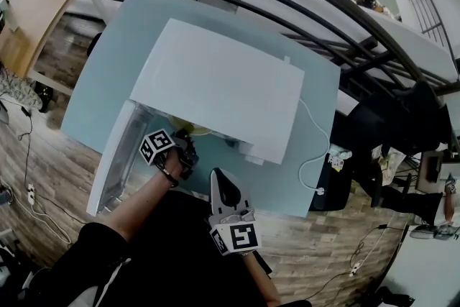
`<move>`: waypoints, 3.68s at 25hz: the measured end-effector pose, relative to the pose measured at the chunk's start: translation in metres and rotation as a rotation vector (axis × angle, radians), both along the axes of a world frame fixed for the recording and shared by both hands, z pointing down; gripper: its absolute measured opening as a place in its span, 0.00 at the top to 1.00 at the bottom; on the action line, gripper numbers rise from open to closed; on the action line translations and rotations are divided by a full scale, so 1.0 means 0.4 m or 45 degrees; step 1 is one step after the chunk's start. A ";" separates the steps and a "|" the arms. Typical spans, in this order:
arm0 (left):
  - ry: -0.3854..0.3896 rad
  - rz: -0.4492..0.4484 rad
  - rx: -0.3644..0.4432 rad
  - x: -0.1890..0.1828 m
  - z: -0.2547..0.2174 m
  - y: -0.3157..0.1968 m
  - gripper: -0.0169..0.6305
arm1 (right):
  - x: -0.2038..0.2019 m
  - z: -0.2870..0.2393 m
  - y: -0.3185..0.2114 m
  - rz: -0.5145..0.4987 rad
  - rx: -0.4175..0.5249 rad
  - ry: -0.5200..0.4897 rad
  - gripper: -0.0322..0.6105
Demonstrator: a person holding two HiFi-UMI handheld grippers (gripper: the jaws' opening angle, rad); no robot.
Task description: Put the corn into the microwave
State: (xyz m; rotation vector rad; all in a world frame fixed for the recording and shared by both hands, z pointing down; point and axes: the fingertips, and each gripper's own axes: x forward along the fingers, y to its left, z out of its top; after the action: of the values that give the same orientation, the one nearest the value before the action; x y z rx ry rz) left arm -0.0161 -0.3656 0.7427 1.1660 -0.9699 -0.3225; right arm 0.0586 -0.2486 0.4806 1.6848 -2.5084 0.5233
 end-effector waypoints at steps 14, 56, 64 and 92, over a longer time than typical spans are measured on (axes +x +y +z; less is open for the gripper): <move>-0.068 0.109 0.120 0.006 -0.016 0.008 0.83 | 0.021 0.013 0.000 0.039 -0.013 -0.023 0.94; -0.160 0.204 0.132 0.018 -0.009 -0.019 0.92 | 0.031 0.031 -0.020 0.066 -0.037 -0.003 0.94; -0.244 0.260 0.153 0.004 -0.007 0.018 0.92 | 0.032 0.045 -0.009 0.063 -0.041 -0.013 0.94; -0.739 0.592 0.784 0.078 -0.295 0.319 0.97 | 0.119 0.034 0.211 0.019 -0.032 -0.081 0.94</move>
State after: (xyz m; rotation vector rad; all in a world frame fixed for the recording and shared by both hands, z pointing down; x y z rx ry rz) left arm 0.0150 -0.2382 0.6246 2.0767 -1.0850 0.1217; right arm 0.1063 -0.1644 0.4941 1.7062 -2.5228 0.6165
